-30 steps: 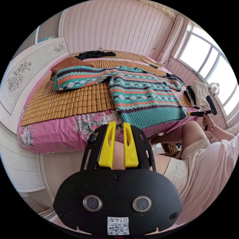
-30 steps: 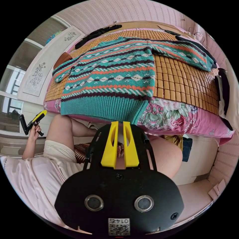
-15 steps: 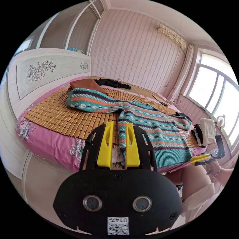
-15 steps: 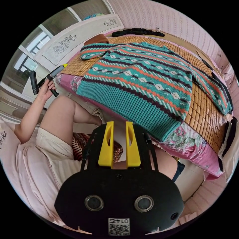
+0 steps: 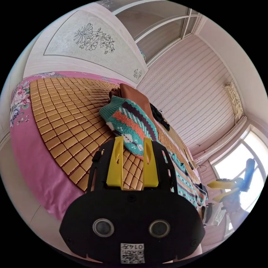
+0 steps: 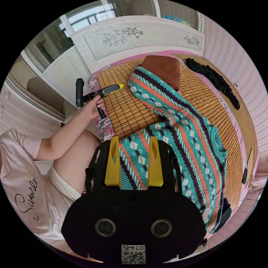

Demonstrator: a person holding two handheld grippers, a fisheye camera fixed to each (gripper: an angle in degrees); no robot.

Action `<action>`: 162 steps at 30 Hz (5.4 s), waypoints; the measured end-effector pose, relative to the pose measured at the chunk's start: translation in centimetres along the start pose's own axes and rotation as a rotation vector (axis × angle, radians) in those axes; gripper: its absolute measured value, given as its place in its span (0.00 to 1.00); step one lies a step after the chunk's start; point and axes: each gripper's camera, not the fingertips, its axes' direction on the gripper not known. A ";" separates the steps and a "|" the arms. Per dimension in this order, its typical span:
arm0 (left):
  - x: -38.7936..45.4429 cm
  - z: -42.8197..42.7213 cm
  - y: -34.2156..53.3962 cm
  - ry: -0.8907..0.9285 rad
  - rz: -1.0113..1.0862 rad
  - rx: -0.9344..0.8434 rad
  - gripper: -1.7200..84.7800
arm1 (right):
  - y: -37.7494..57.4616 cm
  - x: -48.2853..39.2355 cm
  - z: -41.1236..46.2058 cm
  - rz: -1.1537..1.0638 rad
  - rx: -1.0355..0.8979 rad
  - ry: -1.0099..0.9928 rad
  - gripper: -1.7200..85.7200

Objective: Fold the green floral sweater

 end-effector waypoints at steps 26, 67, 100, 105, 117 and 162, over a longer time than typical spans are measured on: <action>-4.6 7.3 -7.2 0.228 -0.186 -0.100 0.05 | -34.1 0.9 10.1 -0.264 -0.178 0.280 0.04; 31.4 24.4 5.9 0.119 0.596 -0.603 0.01 | 35.5 44.9 4.6 1.090 0.105 0.184 0.04; 56.3 25.4 19.4 0.449 1.079 -0.462 0.03 | 82.4 45.4 7.3 1.387 0.683 0.226 0.15; 66.4 29.0 24.6 0.626 1.209 -0.493 0.07 | 87.1 49.2 8.3 1.409 0.794 0.233 0.17; 85.8 38.9 38.9 0.704 1.444 -0.628 0.15 | 94.9 53.9 12.8 1.434 0.973 0.032 0.12; 61.8 28.4 21.2 -0.063 0.790 -0.666 0.15 | 62.7 48.9 13.0 0.369 0.540 0.000 0.07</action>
